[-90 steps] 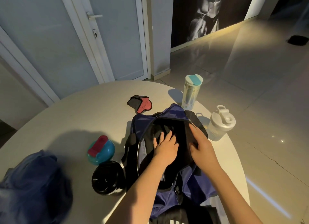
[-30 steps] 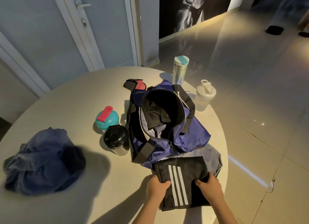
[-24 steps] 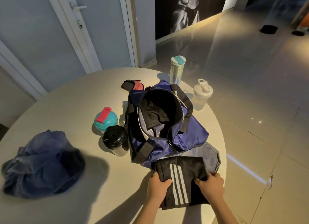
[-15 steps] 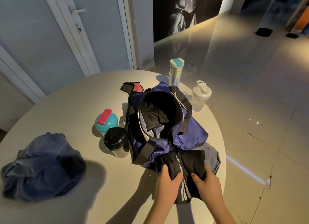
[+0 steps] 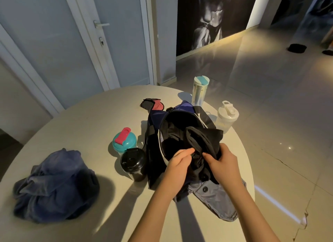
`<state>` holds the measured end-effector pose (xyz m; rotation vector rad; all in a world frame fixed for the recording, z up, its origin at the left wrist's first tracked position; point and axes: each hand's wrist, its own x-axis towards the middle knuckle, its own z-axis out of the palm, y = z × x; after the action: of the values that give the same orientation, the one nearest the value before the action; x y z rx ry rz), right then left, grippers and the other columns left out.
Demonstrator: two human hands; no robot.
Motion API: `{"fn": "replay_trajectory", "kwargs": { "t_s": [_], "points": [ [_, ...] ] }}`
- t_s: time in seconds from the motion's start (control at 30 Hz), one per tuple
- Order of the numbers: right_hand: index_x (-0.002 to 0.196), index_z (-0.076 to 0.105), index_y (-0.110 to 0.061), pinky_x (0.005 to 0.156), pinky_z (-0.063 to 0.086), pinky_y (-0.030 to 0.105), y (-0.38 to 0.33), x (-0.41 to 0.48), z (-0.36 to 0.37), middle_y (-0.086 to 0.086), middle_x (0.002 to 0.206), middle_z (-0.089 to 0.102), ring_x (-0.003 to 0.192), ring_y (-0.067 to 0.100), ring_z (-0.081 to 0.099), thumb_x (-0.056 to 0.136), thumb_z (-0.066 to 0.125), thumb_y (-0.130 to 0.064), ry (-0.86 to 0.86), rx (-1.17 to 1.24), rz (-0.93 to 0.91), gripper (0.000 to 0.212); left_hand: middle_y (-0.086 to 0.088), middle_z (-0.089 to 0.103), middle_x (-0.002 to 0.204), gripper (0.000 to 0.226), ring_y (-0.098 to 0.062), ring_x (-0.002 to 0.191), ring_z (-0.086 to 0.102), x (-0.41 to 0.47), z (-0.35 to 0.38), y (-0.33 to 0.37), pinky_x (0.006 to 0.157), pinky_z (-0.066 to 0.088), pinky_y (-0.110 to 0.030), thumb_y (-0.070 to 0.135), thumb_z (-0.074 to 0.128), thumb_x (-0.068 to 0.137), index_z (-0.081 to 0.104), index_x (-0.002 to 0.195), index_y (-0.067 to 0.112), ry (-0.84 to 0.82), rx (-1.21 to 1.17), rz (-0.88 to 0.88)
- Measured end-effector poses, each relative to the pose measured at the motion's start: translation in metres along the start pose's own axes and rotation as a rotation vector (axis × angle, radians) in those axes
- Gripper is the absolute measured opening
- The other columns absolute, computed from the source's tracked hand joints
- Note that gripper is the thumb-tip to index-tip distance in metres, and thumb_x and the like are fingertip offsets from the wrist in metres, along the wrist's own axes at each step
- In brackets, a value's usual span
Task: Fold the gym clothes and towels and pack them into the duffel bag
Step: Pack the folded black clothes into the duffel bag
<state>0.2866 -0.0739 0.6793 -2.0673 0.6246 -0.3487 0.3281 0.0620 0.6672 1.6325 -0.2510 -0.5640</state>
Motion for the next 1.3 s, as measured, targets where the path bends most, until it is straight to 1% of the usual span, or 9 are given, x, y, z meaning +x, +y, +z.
{"fn": "replay_trajectory", "kwargs": {
  "t_s": [0.1, 0.23, 0.37, 0.57, 0.93, 1.03, 1.17, 1.23, 1.3],
  "points": [
    [0.097, 0.050, -0.011, 0.060, 0.038, 0.023, -0.010, 0.023, 0.007, -0.004, 0.078, 0.054, 0.073, 0.018, 0.050, 0.085, 0.062, -0.013, 0.016, -0.128, -0.047, 0.018, 0.016, 0.046, 0.131, 0.039, -0.005, 0.124, 0.038, 0.017, -0.006, -0.018, 0.102, 0.034, -0.026, 0.033, 0.033, 0.099, 0.046, 0.135, 0.028, 0.141, 0.542, 0.073],
    [0.101, 0.050, -0.006, 0.064, 0.041, 0.029, -0.018, 0.046, 0.027, 0.006, 0.090, 0.058, 0.079, 0.026, 0.054, 0.084, 0.062, -0.012, 0.001, -0.193, -0.151, 0.022, 0.003, 0.062, 0.110, 0.069, -0.020, 0.118, 0.047, 0.028, -0.008, -0.044, 0.094, 0.039, -0.039, 0.044, 0.001, 0.084, 0.063, 0.103, 0.017, 0.136, 1.159, 0.063],
    [0.095, 0.046, -0.010, 0.052, 0.035, 0.026, -0.014, 0.063, 0.053, 0.009, 0.090, 0.059, 0.078, 0.026, 0.057, 0.085, 0.061, -0.013, -0.068, -0.278, -0.216, 0.018, 0.010, 0.063, 0.064, 0.038, -0.013, 0.075, 0.061, 0.028, -0.014, -0.054, 0.063, 0.052, -0.032, 0.044, 0.038, 0.079, 0.067, 0.064, 0.024, 0.196, 1.262, 0.130],
    [0.101, 0.045, -0.005, 0.061, 0.042, 0.032, 0.001, 0.081, 0.086, 0.013, 0.096, 0.059, 0.084, 0.030, 0.060, 0.089, 0.061, -0.021, -0.119, -0.339, -0.180, 0.025, 0.013, 0.053, 0.064, 0.024, -0.012, 0.070, 0.058, 0.021, -0.031, -0.061, 0.058, 0.052, -0.022, 0.023, 0.087, 0.047, 0.068, 0.060, 0.028, 0.105, 1.283, 0.240],
    [0.107, 0.044, -0.010, 0.061, 0.037, 0.032, 0.037, 0.088, 0.100, 0.009, 0.105, 0.059, 0.089, 0.030, 0.061, 0.094, 0.045, -0.050, -0.309, -0.721, -0.277, 0.042, 0.001, 0.058, 0.095, 0.022, -0.016, 0.110, 0.043, 0.013, -0.049, -0.047, 0.095, 0.039, -0.027, 0.009, 0.049, 0.088, 0.070, 0.095, 0.010, 0.011, 1.100, 0.320],
    [0.112, 0.051, -0.014, 0.066, 0.037, 0.034, 0.040, 0.091, 0.082, 0.006, 0.110, 0.059, 0.099, 0.028, 0.058, 0.087, 0.014, -0.071, -0.329, -0.916, -0.329, 0.072, 0.003, 0.057, 0.089, 0.020, -0.015, 0.105, 0.043, 0.013, -0.054, -0.044, 0.090, 0.035, -0.023, 0.014, 0.050, 0.086, 0.069, 0.087, 0.011, 0.013, 1.125, 0.295],
    [0.112, 0.059, -0.019, 0.093, 0.037, 0.034, 0.041, 0.078, 0.045, 0.003, 0.106, 0.064, 0.103, 0.022, 0.057, 0.048, -0.033, -0.082, -0.413, -1.069, -0.410, 0.129, 0.005, 0.057, 0.084, 0.037, -0.014, 0.097, 0.044, 0.019, -0.053, -0.048, 0.098, 0.027, -0.029, 0.034, 0.035, 0.088, 0.065, 0.077, 0.013, 0.021, 1.268, 0.221],
    [0.107, 0.063, -0.021, 0.111, 0.019, 0.038, 0.049, 0.071, 0.033, 0.000, 0.101, 0.067, 0.105, 0.019, 0.057, 0.063, -0.013, -0.087, -0.494, -1.123, -0.457, 0.109, 0.007, 0.058, 0.069, 0.043, -0.014, 0.083, 0.052, 0.025, -0.047, -0.051, 0.098, 0.025, -0.034, 0.036, 0.031, 0.083, 0.064, 0.064, 0.018, 0.120, 1.370, 0.254],
    [0.088, 0.070, -0.025, 0.111, 0.011, 0.049, 0.062, 0.064, 0.025, -0.005, 0.080, 0.068, 0.091, 0.017, 0.062, 0.073, 0.049, -0.076, -0.452, -1.178, -0.613, 0.057, 0.011, 0.053, 0.052, 0.037, -0.012, 0.063, 0.055, 0.033, -0.038, -0.052, 0.090, 0.028, -0.035, 0.034, 0.039, 0.080, 0.059, 0.050, 0.023, 0.166, 1.458, 0.327]
  ]
}}
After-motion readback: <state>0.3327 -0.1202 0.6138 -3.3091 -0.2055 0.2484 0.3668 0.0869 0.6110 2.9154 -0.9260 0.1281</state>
